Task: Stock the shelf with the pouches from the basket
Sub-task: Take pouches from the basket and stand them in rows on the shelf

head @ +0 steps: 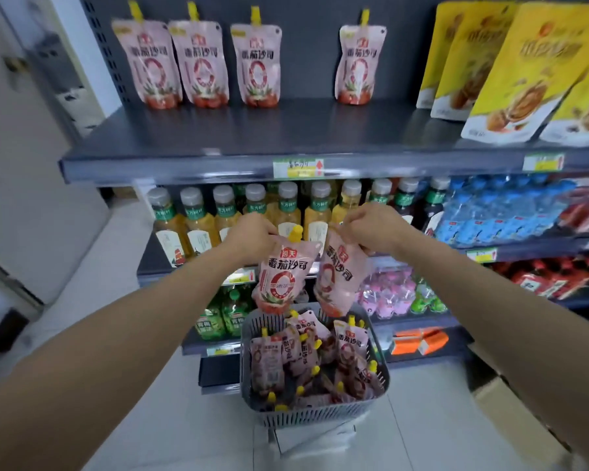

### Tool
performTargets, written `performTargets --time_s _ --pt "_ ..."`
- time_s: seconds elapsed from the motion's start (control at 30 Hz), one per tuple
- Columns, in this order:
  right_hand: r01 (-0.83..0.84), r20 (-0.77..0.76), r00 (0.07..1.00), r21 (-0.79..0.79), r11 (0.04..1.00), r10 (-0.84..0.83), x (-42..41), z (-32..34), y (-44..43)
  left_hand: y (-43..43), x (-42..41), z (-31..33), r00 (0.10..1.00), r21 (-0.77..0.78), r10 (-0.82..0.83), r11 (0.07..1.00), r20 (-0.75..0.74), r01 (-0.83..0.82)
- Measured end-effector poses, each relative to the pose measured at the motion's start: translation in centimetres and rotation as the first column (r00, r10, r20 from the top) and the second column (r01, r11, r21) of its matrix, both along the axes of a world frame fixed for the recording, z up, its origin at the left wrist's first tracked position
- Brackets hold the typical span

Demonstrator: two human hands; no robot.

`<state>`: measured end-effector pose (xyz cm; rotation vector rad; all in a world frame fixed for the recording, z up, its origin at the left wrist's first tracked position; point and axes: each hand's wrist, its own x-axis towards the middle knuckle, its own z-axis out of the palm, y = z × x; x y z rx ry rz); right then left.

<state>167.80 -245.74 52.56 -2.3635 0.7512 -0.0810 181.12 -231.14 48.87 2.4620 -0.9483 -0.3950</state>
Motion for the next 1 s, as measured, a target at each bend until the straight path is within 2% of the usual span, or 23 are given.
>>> performTargets --time_s 0.1,0.2,0.33,0.43,0.53,0.63,0.77,0.9,1.0 --pt "-0.08 -0.006 0.997 -0.076 0.994 0.08 0.3 3.7 1.0 0.9 0.0 3.7 0.998 -0.065 0.039 0.997 0.044 -0.036" --pt "-0.132 -0.02 0.991 -0.222 0.966 0.131 0.5 6.7 1.7 1.8 0.2 6.9 0.993 -0.178 0.114 0.978 0.034 -0.106" --pt "-0.134 0.127 0.973 -0.365 0.921 0.192 1.2 10.6 2.6 3.3 0.6 10.7 0.981 -0.278 0.171 0.95 0.089 -0.14" --pt "-0.11 0.275 0.939 -0.332 0.937 0.208 2.5 13.3 3.2 4.5 1.4 13.1 0.971 -0.384 0.229 0.904 0.062 -0.188" --pt "-0.067 0.413 0.897 -0.229 0.971 0.159 4.5 15.1 3.6 5.6 2.6 15.3 0.948 -0.523 0.315 0.802 -0.042 -0.289" --pt "-0.059 0.492 0.861 -0.153 0.986 0.128 7.3 16.7 3.5 6.7 4.7 17.0 0.941 -0.623 0.312 0.711 -0.135 -0.325" --pt "-0.054 0.546 0.827 -0.167 0.984 0.138 11.9 18.7 3.5 7.7 8.8 19.1 0.933 -0.713 0.326 0.617 -0.154 -0.333" --pt "-0.077 0.521 0.839 -0.177 0.981 0.16 16.8 19.5 3.6 7.9 13.5 20.2 0.936 -0.732 0.334 0.608 -0.114 -0.306" --pt "-0.127 0.485 0.849 -0.197 0.972 0.21 20.6 19.2 3.4 7.6 17.4 19.9 0.934 -0.729 0.328 0.605 -0.139 -0.321"
